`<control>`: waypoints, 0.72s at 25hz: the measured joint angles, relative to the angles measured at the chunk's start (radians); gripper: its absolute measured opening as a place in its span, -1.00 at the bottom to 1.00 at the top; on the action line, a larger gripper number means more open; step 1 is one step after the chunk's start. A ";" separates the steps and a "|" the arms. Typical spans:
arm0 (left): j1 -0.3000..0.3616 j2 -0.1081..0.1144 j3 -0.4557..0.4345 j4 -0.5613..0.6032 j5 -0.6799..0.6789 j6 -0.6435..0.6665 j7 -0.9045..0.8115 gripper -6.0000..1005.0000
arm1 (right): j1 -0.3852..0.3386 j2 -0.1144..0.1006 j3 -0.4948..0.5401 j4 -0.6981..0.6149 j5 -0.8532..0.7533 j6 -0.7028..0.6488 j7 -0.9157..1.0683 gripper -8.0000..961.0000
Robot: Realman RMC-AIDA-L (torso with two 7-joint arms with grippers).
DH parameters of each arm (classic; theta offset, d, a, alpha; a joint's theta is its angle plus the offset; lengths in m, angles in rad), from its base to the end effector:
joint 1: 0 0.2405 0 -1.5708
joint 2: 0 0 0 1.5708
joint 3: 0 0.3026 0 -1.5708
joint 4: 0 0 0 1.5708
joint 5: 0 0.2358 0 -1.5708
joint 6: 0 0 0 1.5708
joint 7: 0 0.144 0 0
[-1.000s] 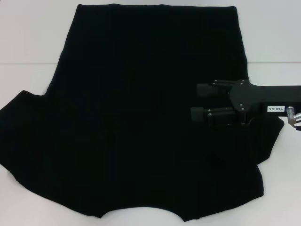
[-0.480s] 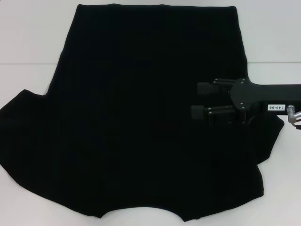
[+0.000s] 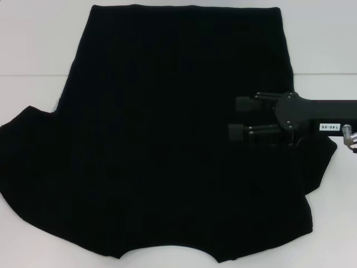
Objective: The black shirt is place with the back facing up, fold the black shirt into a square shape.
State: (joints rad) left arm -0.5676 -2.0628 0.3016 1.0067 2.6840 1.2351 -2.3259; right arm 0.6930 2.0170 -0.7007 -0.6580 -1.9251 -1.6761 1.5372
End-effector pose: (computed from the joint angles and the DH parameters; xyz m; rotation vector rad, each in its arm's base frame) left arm -0.4145 0.3937 0.1082 -1.7329 -1.5504 -0.2196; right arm 0.2428 0.4152 0.0093 -2.8414 0.5477 0.8618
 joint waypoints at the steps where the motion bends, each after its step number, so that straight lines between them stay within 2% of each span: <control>1: -0.001 0.000 -0.002 0.000 -0.023 0.017 0.012 -0.99 | 0.000 0.000 0.000 0.000 0.000 -0.001 0.000 0.90; 5: -0.008 0.001 0.009 -0.015 -0.138 0.085 0.070 -0.99 | 0.000 0.000 0.000 -0.001 0.000 -0.003 0.000 0.90; 10: -0.055 -0.005 0.076 -0.129 -0.307 0.158 0.202 -0.99 | 0.000 0.000 0.000 -0.001 0.000 -0.005 -0.003 0.90; 14: -0.100 -0.027 0.153 -0.213 -0.351 0.150 0.277 -0.99 | 0.000 0.000 0.000 -0.002 0.000 -0.007 -0.004 0.90; 18: -0.121 -0.031 0.201 -0.259 -0.351 0.150 0.287 -0.99 | -0.003 -0.001 0.000 -0.002 0.000 -0.007 -0.004 0.90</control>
State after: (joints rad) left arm -0.6891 -2.0942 0.5022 0.7473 2.3329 1.3849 -2.0390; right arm 0.6902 2.0158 -0.7011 -0.6596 -1.9252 -1.6828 1.5331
